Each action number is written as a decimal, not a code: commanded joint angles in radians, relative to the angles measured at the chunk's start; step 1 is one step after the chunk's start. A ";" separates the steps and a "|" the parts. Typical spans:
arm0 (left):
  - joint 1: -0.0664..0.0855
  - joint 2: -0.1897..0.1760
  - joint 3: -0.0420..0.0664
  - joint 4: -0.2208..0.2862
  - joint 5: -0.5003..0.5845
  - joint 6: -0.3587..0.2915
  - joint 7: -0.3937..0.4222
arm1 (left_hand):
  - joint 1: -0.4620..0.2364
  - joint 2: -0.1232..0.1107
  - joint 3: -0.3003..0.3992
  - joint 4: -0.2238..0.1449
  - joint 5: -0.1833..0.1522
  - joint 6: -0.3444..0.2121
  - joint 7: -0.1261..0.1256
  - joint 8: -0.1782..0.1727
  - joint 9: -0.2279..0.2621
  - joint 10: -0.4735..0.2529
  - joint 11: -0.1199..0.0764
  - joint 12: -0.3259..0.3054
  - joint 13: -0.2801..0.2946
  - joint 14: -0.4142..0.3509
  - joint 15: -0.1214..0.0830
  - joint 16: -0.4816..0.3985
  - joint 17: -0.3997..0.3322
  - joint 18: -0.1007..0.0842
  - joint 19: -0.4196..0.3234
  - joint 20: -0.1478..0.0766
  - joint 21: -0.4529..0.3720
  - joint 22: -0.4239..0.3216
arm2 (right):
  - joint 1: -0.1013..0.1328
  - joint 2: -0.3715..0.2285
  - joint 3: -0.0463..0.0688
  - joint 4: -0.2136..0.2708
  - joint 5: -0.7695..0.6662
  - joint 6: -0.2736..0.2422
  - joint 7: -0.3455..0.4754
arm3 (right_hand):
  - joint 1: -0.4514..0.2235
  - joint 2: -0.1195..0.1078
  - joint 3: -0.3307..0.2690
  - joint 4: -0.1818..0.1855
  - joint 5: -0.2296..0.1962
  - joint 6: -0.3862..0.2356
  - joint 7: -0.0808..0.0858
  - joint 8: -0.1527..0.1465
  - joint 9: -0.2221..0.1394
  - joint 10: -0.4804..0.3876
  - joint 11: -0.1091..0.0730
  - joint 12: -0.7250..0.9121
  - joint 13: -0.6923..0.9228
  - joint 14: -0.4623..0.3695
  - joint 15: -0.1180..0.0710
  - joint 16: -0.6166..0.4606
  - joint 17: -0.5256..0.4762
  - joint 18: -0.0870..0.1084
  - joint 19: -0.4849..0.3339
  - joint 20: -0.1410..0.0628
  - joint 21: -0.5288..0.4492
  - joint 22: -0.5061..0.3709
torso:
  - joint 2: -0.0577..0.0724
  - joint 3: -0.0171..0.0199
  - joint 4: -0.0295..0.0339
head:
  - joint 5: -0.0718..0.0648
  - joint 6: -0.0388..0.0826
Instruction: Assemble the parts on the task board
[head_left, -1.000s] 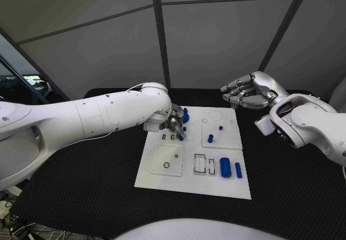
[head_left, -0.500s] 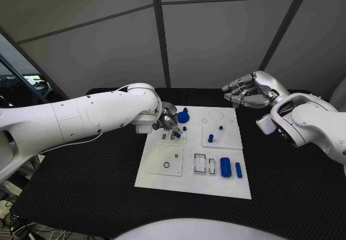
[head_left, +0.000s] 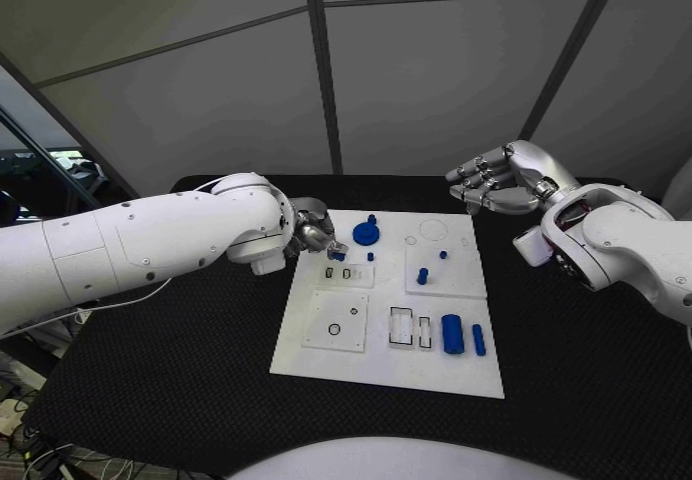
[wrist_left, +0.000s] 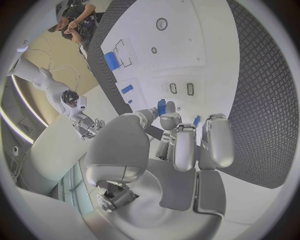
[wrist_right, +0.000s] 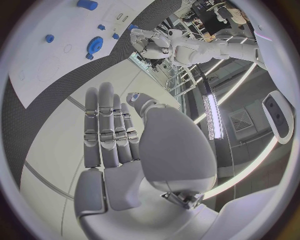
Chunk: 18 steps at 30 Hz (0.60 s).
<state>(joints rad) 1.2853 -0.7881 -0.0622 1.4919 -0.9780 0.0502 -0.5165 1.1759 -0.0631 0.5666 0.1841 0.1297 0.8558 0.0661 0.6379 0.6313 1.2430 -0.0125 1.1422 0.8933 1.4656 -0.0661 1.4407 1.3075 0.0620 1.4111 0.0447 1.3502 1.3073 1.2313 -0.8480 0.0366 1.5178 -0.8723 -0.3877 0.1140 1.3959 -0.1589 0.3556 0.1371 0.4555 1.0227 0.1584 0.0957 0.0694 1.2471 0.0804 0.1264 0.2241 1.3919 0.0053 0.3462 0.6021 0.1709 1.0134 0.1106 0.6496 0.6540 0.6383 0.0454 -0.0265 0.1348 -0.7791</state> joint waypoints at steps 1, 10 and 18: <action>-0.010 -0.004 -0.002 0.007 -0.023 -0.107 -0.006 | -0.009 -0.002 0.143 -0.139 -0.005 0.001 -0.005 0.005 0.002 0.008 0.000 0.001 0.002 0.054 -0.005 0.006 0.075 0.006 0.007 -0.003 0.001 0.002 | 0.002 -0.003 0.001 0.001 0.001 -0.001 0.006 | -0.005 0.002 0.000 -0.006 0.003 -0.001 0.008 -0.004 0.000 0.004 0.002 -0.004 -0.001 0.005 0.000 -0.003 0.000 0.012 0.007 0.001 -0.005 -0.001 | 0.000 0.0002 0.0029 | -0.005 0.000; -0.035 0.015 -0.005 0.006 -0.078 -0.152 -0.009 | -0.022 -0.004 0.159 -0.142 -0.005 0.002 -0.006 0.007 0.007 0.012 -0.001 0.002 0.005 0.056 -0.006 0.009 0.078 0.006 0.009 -0.004 0.002 0.004 | 0.003 -0.003 0.001 0.001 0.001 0.000 0.008 | -0.005 0.002 0.000 -0.006 0.003 -0.001 0.008 -0.004 0.000 0.004 0.003 -0.004 -0.001 0.005 0.000 -0.003 0.000 0.012 0.007 0.001 -0.005 -0.001 | 0.000 0.0014 -0.0023 | -0.003 -0.003; -0.043 0.041 -0.010 -0.016 -0.098 -0.120 -0.013 | -0.027 -0.008 0.168 -0.149 -0.005 0.002 -0.007 0.009 0.011 0.015 -0.002 0.004 0.008 0.056 -0.007 0.010 0.079 0.005 0.011 -0.005 0.004 0.008 | 0.003 -0.003 0.001 0.002 0.001 0.000 0.007 | -0.005 0.002 0.001 -0.006 0.003 -0.001 0.008 -0.004 0.000 0.004 0.003 -0.005 -0.002 0.005 0.000 -0.004 0.000 0.012 0.007 0.001 -0.005 -0.001 | 0.002 -0.0001 0.0008 | -0.006 -0.005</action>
<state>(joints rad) 1.2417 -0.7494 -0.0727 1.4789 -1.0440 -0.0712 -0.5179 1.1549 -0.0736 0.5995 0.1651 0.1221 0.8559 0.0661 0.6436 0.6414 1.2530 -0.0154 1.1422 0.8998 1.4656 -0.0661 1.4447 1.3075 0.0620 1.4148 0.0410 1.3503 1.3079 1.2313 -0.8510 0.0366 1.5188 -0.8722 -0.3876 0.1143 1.3959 -0.1590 0.3556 0.1371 0.4554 1.0227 0.1585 0.0957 0.0694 1.2470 0.0804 0.1265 0.2228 1.3919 0.0053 0.3462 0.6021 0.1709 1.0133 0.1106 0.6496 0.6542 0.6393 0.0459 -0.0276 0.1294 -0.7831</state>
